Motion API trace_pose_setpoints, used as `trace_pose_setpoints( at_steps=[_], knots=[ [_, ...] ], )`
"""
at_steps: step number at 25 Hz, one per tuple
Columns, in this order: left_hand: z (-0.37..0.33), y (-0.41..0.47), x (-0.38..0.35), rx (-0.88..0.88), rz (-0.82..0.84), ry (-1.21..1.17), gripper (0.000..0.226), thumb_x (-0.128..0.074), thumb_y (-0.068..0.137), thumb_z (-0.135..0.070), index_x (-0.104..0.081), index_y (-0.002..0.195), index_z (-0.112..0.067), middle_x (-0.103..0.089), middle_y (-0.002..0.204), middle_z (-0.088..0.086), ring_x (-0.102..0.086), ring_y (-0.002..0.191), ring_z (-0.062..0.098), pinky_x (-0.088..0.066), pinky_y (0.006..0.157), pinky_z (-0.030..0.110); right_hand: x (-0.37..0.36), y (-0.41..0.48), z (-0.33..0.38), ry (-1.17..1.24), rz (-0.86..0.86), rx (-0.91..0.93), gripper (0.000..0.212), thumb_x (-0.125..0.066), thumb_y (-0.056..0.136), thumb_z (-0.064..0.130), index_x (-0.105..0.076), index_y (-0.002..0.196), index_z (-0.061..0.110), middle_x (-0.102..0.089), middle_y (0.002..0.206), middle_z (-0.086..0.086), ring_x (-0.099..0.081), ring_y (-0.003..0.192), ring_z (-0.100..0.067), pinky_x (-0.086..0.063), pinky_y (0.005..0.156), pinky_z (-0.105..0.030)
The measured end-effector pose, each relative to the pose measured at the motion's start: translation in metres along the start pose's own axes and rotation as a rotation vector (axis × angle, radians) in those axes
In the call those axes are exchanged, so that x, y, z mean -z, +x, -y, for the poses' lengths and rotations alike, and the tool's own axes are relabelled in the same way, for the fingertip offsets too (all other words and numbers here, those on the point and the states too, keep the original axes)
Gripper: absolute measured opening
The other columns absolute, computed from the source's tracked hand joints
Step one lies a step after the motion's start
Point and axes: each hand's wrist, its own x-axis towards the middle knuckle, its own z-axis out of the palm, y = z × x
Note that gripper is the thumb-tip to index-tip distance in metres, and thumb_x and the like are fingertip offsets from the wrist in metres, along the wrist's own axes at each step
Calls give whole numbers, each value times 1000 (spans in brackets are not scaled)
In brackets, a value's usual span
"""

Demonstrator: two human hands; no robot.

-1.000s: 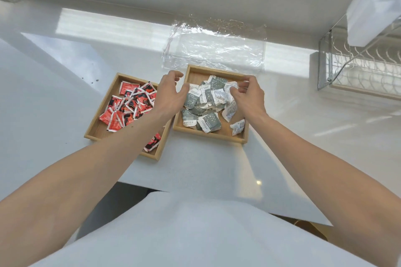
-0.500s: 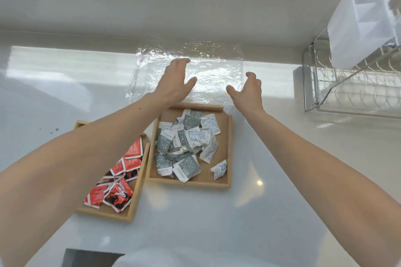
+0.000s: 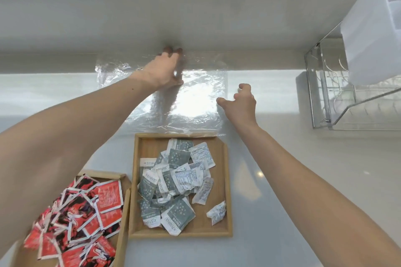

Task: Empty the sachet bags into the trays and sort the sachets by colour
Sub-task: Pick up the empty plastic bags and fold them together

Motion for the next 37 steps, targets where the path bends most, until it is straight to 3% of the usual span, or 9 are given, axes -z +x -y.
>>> trace_pose_setpoints(
  at_steps=[4,8,12,17,22,27,30,34,37],
  knots=[
    [6,23,1,-18,11,90,93,-77,71,-58,-37,142,-12,-42,136,19,-42,127,41,-39,105,48,-9,8,3,62,58,-100,63,-75,78,28,-47,132,13,-60,98,5,-62,102,-24,-52,93,-42],
    [9,29,4,-43,14,115,86,-78,66,-61,-47,127,-10,-41,130,18,-31,130,36,-32,105,45,-15,13,7,200,155,-77,4,-70,82,20,-69,86,21,-63,74,5,-64,66,-17,-56,66,-34],
    [5,16,9,-18,-44,52,73,-80,64,-61,-48,106,-11,-54,115,17,-49,112,36,-42,91,42,-7,12,11,268,228,17,17,-62,93,22,-59,77,22,-56,73,7,-54,63,-10,-44,62,-27],
    [-5,-26,42,-60,-160,-40,64,-78,73,-53,-46,113,-15,-57,84,1,-50,80,28,-34,72,33,19,1,21,208,210,167,5,-52,97,18,-56,97,15,-62,84,3,-63,74,-13,-46,64,-23],
    [-11,-87,88,-71,-93,-144,25,-74,71,-44,-62,78,-22,-65,78,-1,-61,83,28,-45,68,33,61,-36,47,296,177,310,10,-53,100,21,-53,89,20,-60,82,0,-69,61,-19,-51,54,-26],
    [-5,-170,115,-159,-92,-419,12,-73,81,-34,-72,80,-22,-74,95,8,-67,90,20,-51,84,32,107,-92,91,276,221,506,17,-58,99,25,-54,83,21,-62,83,2,-66,53,-14,-46,48,-23],
    [-8,-220,118,-141,-216,-484,22,-65,93,-28,-71,94,-6,-68,82,4,-57,77,9,-42,70,18,133,-131,112,245,292,603,12,-63,96,22,-60,86,17,-65,79,-1,-65,55,-17,-47,49,-24],
    [-6,-283,128,-122,-240,-731,23,-57,99,-27,-64,92,-6,-70,87,12,-67,79,19,-52,81,37,164,-182,133,183,370,637,22,-68,92,28,-65,101,8,-73,92,-10,-72,74,-25,-57,61,-25],
    [-5,-326,145,-139,-268,-852,17,-50,102,-19,-60,93,-9,-75,84,-1,-74,77,16,-55,72,30,184,-214,132,156,406,661,35,-72,87,32,-65,111,7,-75,100,-12,-74,92,-28,-59,82,-34]
  ],
)
